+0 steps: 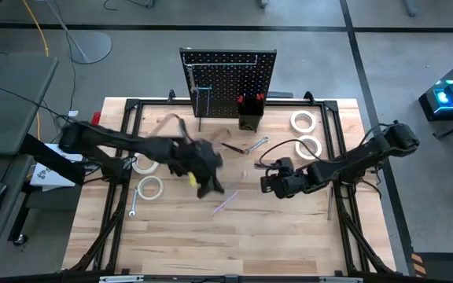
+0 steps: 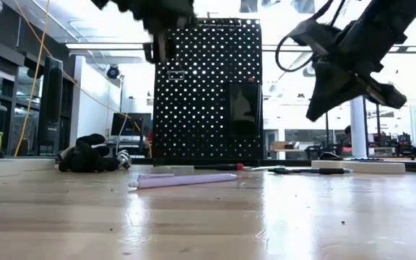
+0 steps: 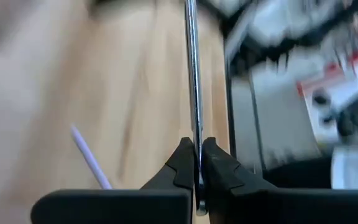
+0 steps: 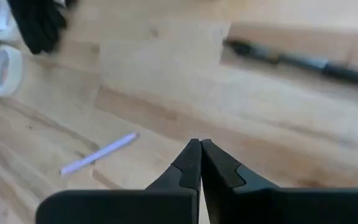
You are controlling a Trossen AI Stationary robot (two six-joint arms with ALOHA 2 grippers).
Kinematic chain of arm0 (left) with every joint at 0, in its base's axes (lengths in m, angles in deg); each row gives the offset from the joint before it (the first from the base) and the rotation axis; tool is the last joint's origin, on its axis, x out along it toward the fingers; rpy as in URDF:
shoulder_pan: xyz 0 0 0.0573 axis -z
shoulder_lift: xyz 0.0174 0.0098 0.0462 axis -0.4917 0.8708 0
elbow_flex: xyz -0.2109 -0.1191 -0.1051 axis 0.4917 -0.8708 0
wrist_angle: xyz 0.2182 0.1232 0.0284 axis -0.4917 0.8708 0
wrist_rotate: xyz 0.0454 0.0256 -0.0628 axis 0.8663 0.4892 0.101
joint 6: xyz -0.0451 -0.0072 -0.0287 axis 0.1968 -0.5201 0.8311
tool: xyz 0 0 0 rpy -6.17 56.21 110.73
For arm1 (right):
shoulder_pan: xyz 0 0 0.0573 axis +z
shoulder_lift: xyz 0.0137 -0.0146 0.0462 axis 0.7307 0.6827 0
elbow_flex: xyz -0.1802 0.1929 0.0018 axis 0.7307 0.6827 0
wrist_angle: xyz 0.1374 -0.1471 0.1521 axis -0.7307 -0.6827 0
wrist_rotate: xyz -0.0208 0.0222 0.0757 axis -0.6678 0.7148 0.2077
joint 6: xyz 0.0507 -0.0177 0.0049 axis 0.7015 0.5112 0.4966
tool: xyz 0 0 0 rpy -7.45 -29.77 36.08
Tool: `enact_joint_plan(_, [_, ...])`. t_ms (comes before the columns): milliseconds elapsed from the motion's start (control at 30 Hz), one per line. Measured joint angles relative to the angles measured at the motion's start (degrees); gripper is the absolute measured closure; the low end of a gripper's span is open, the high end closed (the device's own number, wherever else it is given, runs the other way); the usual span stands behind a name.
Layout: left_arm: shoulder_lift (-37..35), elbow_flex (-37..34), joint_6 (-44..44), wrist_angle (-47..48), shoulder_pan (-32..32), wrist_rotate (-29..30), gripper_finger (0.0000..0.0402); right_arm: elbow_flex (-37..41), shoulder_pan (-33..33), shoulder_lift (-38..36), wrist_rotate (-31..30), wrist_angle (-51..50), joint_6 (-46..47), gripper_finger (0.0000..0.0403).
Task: Hang tools onto peg board
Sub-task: Hang the wrench onto the peg board
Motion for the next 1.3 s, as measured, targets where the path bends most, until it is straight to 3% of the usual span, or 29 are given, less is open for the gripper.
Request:
enact_joint_plan(233, [-18.4, 0.2, -7.9, -8.3, -6.3, 15.9, 0.0400, 0.0, -0.5, -3.9, -5.0, 0.9, -3.2, 0.0402])
enact_joint_plan(333, [-22.8, 0.2, -11.6, -8.7, -11.3, 18.7, 0.0400, -0.1, -1.1, -4.1, -5.3, 1.4, -4.1, 0.0402])
enact_joint_plan(600, [-22.9, -3.2, -12.4, -9.3, -25.1, 13.9, 0.0400, -0.1, -2.1, -4.0, -5.2, 3.1, -4.1, 0.0402])
enact_joint_plan(767, [-22.5, -13.1, -2.5, -28.4, -31.1, 4.0, 0.0400, -0.1, -2.0, -4.0, -5.0, 3.4, -4.1, 0.0402])
enact_joint_plan(933, [-23.4, -21.5, 5.9, -46.6, -33.6, 0.8, 0.0400, -0.1, -2.0, -4.0, -4.9, 3.4, -4.1, 0.0402])
enact_joint_plan(1300, [-22.5, -25.6, 8.6, -48.4, -36.3, 0.5, 0.0400, -0.1, -2.0, -4.1, -4.8, 3.4, -4.1, 0.0402])
